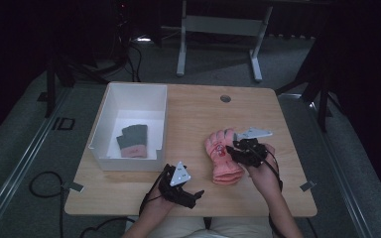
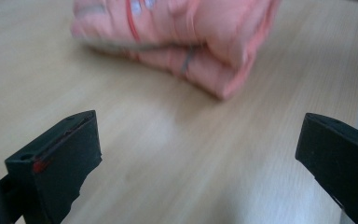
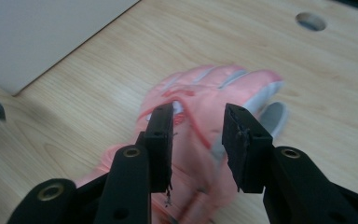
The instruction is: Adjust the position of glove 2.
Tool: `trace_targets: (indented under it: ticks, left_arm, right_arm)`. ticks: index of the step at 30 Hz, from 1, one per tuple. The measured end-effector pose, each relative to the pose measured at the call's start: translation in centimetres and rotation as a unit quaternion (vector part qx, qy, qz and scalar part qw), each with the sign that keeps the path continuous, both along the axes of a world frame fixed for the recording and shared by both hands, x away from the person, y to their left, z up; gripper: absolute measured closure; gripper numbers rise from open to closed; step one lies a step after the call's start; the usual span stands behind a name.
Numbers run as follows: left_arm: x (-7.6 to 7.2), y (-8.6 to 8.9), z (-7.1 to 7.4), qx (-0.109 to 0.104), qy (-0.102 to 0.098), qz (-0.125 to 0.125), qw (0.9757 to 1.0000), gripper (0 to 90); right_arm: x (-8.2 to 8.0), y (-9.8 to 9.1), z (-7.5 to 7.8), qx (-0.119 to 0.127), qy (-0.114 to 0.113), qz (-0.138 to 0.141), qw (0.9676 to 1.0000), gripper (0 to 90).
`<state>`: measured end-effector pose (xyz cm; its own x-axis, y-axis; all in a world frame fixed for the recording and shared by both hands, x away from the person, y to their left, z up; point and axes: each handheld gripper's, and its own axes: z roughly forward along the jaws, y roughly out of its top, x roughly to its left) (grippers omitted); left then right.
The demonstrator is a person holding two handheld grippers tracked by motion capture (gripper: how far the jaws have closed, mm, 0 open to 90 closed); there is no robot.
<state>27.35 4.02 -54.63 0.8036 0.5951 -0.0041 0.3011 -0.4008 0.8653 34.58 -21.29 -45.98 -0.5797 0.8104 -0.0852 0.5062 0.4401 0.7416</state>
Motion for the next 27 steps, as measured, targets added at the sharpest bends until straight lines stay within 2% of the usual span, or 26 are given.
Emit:
trace_targets:
  ticks: [6, 9, 11, 13, 15, 21, 25, 27]
  left_arm:
    - [1.2, -0.8, 1.9, -0.013, 0.003, -0.003, 0.9999, 1.2]
    - [1.8, -1.4, 2.7, -0.033, 0.011, -0.014, 0.9993, 1.2]
    - [2.4, -1.8, 3.4, -0.033, 0.011, -0.017, 0.9993, 1.2]
    - [3.2, -2.4, 3.9, -0.028, 0.016, -0.026, 0.9991, 1.2]
    - [4.2, -2.8, 4.3, -0.031, 0.031, -0.035, 0.9985, 1.2]
    - [6.9, -3.6, 4.8, -0.04, 0.058, -0.034, 0.9969, 3.8]
    - [8.0, -4.2, 5.3, -0.032, 0.055, -0.015, 0.9979, 11.2]
    - [8.4, -4.4, 5.6, -0.033, 0.053, -0.016, 0.9979, 13.2]
  right_arm:
    - [0.0, -1.6, 0.8, -0.004, -0.011, 0.034, 0.9993, 61.5]
    - [0.2, -1.9, 0.9, -0.004, -0.013, 0.034, 0.9993, 61.7]
    - [0.3, -2.0, 1.1, -0.001, -0.016, 0.036, 0.9992, 62.0]
    - [0.4, -1.8, 1.1, 0.002, -0.021, 0.036, 0.9991, 63.5]
    - [0.7, -1.3, 1.2, 0.012, -0.025, 0.036, 0.999, 66.3]
    - [1.4, -0.4, 1.2, 0.019, -0.03, 0.024, 0.9991, 72.5]
    - [1.9, 0.2, 1.2, 0.021, -0.031, 0.022, 0.9991, 73.3]
    - [2.0, 0.4, 1.1, 0.02, -0.03, 0.024, 0.9991, 72.4]
